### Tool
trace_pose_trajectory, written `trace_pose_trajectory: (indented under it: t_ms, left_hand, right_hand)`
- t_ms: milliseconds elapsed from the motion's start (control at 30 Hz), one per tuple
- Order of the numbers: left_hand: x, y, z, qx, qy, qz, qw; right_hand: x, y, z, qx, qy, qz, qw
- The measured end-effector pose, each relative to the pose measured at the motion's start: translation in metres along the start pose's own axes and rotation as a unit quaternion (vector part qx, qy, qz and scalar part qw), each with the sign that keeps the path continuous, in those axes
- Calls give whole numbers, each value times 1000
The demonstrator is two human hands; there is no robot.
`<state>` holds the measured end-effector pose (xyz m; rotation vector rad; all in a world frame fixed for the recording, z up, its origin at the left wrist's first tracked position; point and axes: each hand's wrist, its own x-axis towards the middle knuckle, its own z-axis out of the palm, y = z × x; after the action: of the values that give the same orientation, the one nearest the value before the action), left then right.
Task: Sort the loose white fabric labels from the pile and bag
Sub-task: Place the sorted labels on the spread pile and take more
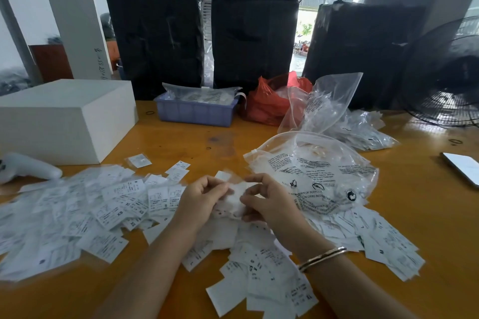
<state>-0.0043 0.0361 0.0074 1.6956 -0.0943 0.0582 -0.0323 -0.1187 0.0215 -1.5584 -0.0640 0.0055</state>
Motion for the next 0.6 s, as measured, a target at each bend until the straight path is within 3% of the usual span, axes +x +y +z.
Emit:
trace_pose_trajectory:
  t_ms: [167, 267, 367, 433, 533, 600]
  left_hand:
    - [3, 1, -5, -92, 51, -39, 994]
    - [6, -1, -7, -101, 93, -34, 990]
    - [5, -1, -7, -57, 117, 1, 991]
    - [3, -1, -5, -16, 125, 24, 992]
    - [1, -1, -5, 25, 124, 47, 991]
    - [1, -1, -5, 51, 118, 58, 990]
  right_hand:
    - [4, -3, -10, -35, -7, -16, 999]
    - [4, -3, -16, -69, 49, -40, 996]
    - [4, 1, -17, -207, 75, -82, 972]
    - [3, 5, -12, -402, 17, -125, 907]
    - [1, 11, -7, -630, -27, -140, 764]
    - [0, 10, -5, -649, -25, -170, 741]
